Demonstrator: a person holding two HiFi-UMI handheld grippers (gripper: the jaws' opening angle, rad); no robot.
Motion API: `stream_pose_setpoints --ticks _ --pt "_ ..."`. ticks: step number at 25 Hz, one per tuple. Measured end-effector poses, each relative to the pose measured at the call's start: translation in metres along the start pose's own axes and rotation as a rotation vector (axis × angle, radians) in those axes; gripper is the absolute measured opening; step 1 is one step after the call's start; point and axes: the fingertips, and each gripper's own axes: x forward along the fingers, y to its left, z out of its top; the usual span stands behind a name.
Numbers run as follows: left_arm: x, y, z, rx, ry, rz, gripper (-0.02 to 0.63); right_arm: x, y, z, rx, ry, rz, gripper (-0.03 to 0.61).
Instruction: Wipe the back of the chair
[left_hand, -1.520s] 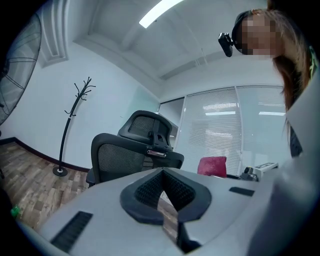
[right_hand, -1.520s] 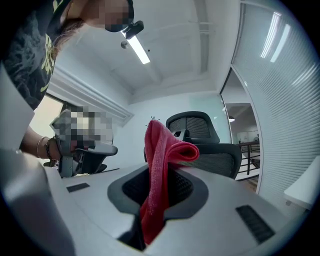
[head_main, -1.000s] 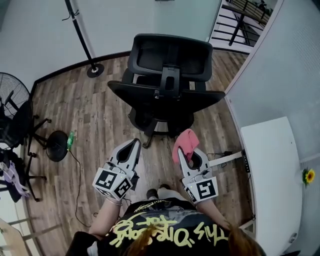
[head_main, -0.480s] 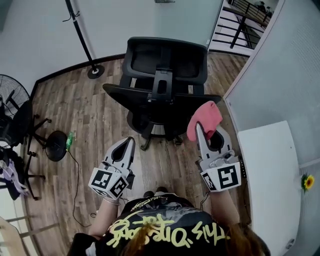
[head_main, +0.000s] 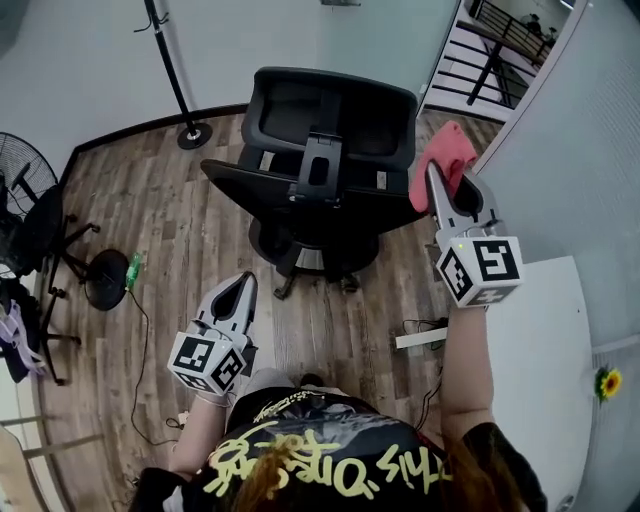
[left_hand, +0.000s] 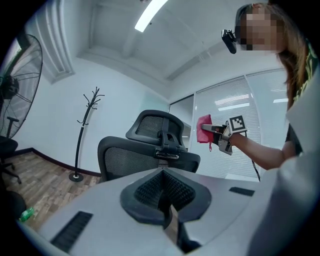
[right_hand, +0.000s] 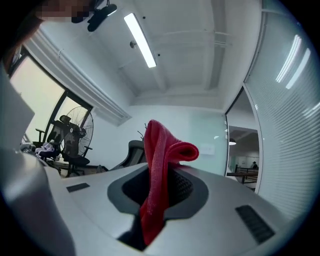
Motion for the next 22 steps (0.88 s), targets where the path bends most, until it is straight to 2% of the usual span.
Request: stream_pose_setpoints --ticks 7,14,19,22 --pt "-0.003 0.013 -0.005 -0.013 0.007 0.022 -0.006 0.043 -0.020 -0.009 0.000 0.055 -0.011 0.061" --pt "0.009 0.043 0.004 0.007 0.031 -0.025 -0.006 0.085 -0.034 -0.037 -0.086 0.178 -0.081 0.061" --pt "0.017 0.073 0.017 0.014 0.028 -0.046 -0.008 0.104 -0.031 -0.042 -0.070 0.195 -0.119 0.061" --pt "0.022 0.087 0.015 0.014 0.045 -0.066 -0.008 0.109 -0.028 -0.043 -0.098 0.214 -0.155 0.061"
